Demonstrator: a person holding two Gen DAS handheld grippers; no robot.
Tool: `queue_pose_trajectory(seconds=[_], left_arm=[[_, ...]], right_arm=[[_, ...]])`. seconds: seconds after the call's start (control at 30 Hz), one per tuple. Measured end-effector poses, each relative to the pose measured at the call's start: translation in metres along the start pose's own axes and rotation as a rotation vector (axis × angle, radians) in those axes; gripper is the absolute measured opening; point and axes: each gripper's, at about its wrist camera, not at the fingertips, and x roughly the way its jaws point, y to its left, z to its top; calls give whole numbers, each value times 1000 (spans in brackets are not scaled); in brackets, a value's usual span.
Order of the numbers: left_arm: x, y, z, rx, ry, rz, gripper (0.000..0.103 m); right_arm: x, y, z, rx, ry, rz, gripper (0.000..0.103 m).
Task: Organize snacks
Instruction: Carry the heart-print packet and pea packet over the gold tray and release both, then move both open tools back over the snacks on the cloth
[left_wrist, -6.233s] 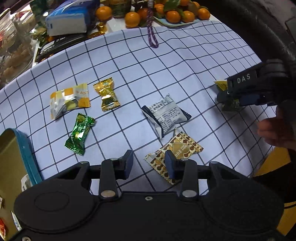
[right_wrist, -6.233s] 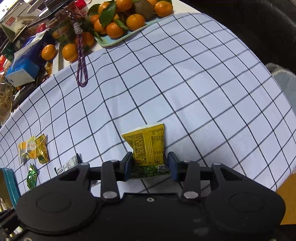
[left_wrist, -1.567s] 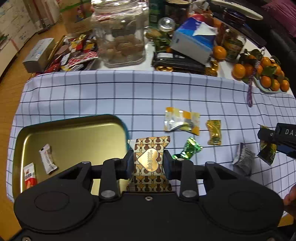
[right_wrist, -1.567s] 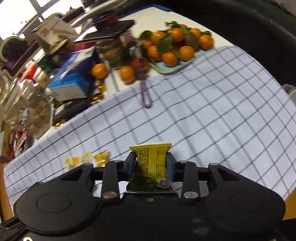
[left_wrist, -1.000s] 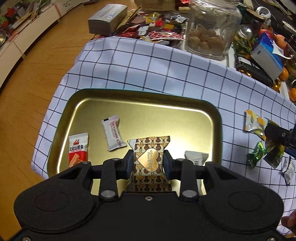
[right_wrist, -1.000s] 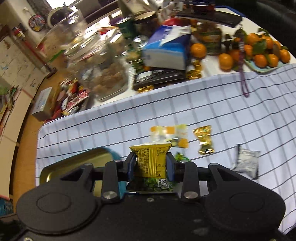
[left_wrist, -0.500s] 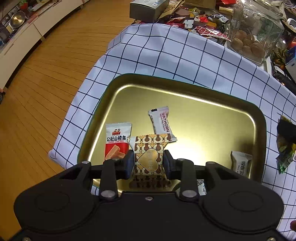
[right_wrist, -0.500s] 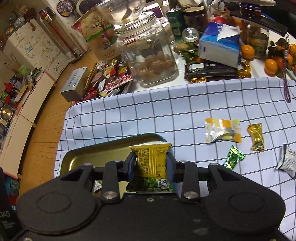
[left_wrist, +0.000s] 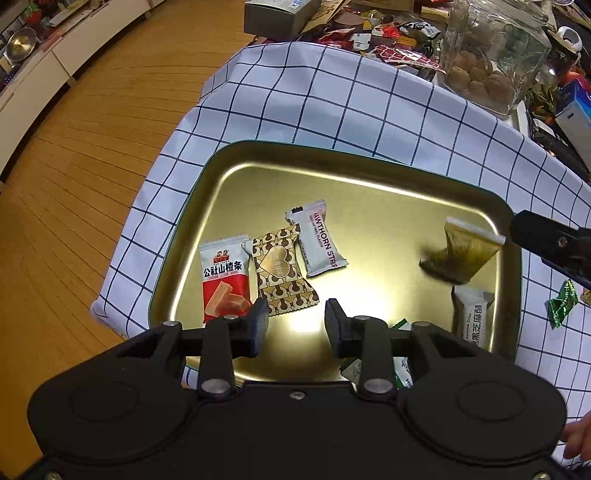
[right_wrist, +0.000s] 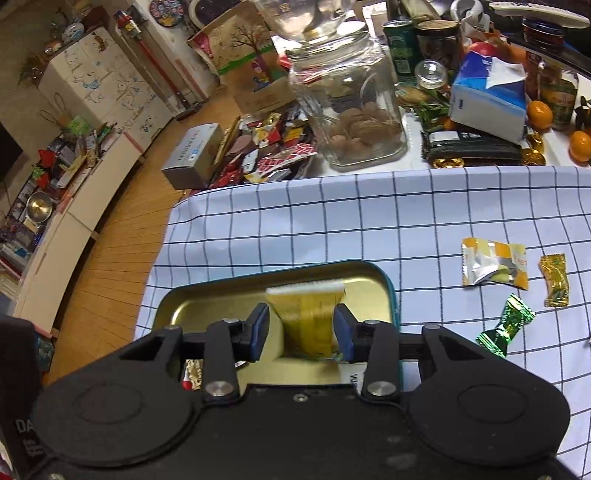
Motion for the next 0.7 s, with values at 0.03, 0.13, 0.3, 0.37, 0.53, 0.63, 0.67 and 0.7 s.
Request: queue_pose_trajectory(seconds=[0.03,0.13,0.3,0.37,0.53,0.63,0.67,0.7], left_arm=[[0,-1,0,5,-2,2,42],[-1,-3,-1,10,-2,4,42],[-1,-6,-1,18,6,2,42],[-1,-8,-2,24,7,2,42],[-1,-9,-3,32,8,1,42],[-1,-9,-3,31,10,2,42],[0,-9,-3,31,11,2,42],[0,-10,-3,31,12,1,42]], right_arm=[[0,1,0,-5,1,-1,42],[1,0,-1,-10,4,-24,42],[3,-4,0,-17,23,-82,42],[3,-6,-1,-26,10,-108,42],[0,-7,-1,-34,-47,-152,55],[0,-7,1,-36,-47,-162,57],[1,-8,2,-38,-32,-159,58],[3,-9,2,-35,-13,-159,58]])
